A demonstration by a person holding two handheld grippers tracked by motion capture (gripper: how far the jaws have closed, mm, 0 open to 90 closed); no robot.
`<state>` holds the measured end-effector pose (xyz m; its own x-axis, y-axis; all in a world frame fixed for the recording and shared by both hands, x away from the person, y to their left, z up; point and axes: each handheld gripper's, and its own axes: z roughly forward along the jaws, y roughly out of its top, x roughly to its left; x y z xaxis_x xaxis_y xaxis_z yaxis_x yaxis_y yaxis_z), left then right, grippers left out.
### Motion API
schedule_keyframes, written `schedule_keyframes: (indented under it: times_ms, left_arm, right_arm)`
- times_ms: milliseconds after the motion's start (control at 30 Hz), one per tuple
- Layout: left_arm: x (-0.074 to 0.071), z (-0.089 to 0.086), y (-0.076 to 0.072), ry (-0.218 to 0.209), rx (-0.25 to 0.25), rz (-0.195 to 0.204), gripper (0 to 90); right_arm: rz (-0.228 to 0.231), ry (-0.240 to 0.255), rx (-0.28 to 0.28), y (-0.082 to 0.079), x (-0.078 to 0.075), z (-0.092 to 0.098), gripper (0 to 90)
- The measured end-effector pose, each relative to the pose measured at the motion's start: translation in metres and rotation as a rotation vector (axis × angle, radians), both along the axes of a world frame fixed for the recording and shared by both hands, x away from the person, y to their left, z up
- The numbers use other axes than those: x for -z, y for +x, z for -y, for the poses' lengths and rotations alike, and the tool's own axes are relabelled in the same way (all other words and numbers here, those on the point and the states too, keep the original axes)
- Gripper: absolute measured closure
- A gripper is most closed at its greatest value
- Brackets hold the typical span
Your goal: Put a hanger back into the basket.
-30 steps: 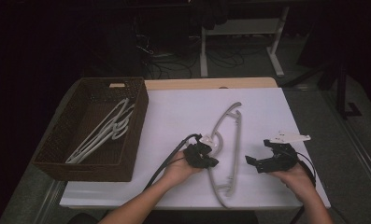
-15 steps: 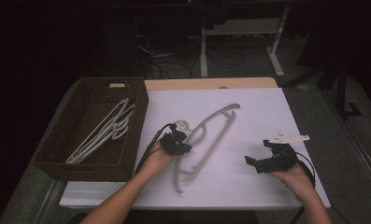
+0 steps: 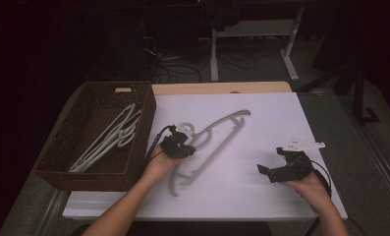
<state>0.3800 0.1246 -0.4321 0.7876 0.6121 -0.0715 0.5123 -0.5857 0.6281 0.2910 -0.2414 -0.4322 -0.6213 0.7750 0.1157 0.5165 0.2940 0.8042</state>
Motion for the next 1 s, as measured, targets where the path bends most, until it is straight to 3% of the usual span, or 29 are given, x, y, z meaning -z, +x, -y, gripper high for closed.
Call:
schedule_keyframes:
  times_ms: [200,433,500,733,900,967,1000]
  left_arm:
    - [-0.017,0.012,0.020,-0.048,0.022,0.050,64.6]
    - [-0.020,0.037,0.068,-0.072,0.035,0.062,58.8]
    - [-0.016,0.047,0.084,-0.058,0.039,0.062,58.0]
    - [0.004,0.072,0.120,-0.028,0.057,0.044,59.1]
    - [0.014,0.083,0.129,0.000,0.073,0.038,64.8]
    - [0.016,0.086,0.130,0.011,0.082,0.036,75.6]
    - [0.017,0.087,0.130,0.012,0.084,0.036,75.6]
  right_arm:
    - [-0.004,-0.002,-0.001,0.000,0.000,-0.001,0.2]
    - [0.000,0.003,-0.005,0.000,0.000,-0.001,0.2]
    - [0.000,0.002,-0.008,0.000,0.000,-0.001,0.2]
    - [-0.001,0.011,-0.011,0.000,0.000,0.001,0.2]
    - [-0.002,0.022,-0.011,0.001,0.000,0.002,0.2]
    - [-0.002,0.027,-0.011,0.001,-0.001,0.003,0.2]
    - [-0.002,0.027,-0.011,0.001,-0.001,0.003,0.2]
